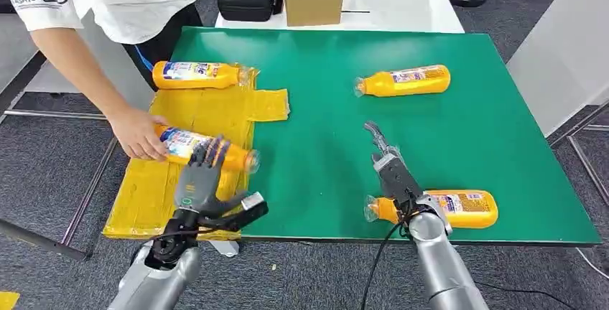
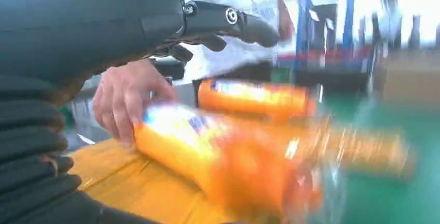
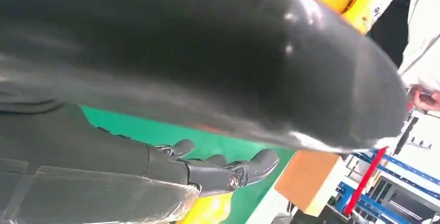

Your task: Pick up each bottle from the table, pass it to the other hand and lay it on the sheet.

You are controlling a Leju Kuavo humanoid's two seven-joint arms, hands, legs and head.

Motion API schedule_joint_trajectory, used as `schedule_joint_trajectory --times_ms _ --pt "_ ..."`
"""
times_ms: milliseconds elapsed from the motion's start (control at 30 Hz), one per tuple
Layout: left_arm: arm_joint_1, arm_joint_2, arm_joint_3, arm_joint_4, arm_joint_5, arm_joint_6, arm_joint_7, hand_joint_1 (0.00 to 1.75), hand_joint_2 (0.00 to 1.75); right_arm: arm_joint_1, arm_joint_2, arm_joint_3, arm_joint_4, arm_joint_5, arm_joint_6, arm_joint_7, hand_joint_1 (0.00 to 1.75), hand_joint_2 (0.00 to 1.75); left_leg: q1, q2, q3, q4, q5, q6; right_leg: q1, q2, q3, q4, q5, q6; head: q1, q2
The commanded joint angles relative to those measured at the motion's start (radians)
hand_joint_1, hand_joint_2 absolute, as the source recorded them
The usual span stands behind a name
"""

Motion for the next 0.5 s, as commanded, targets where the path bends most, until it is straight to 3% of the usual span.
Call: schedule_joint_trajectory --times_ms 33,200,367,500 --pt "0.016 -0.065 0.131 -0.114 0.485 0.190 -0.341 0.00 1.75 -0.075 -0.016 0.018 0.010 0.002 -0.004 0.008 0.00 0.00 0.001 0.002 0.003 0.001 -0.002 -0.002 0.001 0.001 0.002 0.001 -0.001 -0.002 0.000 0.000" --pt "0.007 -0.084 0.112 -0.108 0.805 0.154 -0.534 0.00 1.75 -0.108 -0.036 0.050 0.019 0.017 -0.006 0.006 0.00 0.00 0.001 0.002 0.003 0.001 -0.002 -0.002 0.001 0.001 0.003 0.000 -0.001 -0.002 0.000 0.000" --pt "0.011 -0.082 0.065 -0.060 0.999 -0.033 -0.545 0.00 1.75 -0.090 -0.124 0.107 -0.009 0.095 0.018 0.023 0.00 0.00 0.000 -0.001 0.003 0.000 -0.001 -0.001 0.001 -0.001 0.003 -0.001 -0.001 -0.001 0.000 0.000" --pt "0.024 -0.067 0.042 -0.004 1.159 -0.175 -0.562 0.00 1.75 -0.106 -0.264 0.164 -0.018 0.125 0.112 0.045 0.00 0.00 0.000 -0.002 0.003 -0.001 -0.001 -0.001 0.000 -0.002 0.004 -0.001 -0.001 -0.001 0.000 0.000"
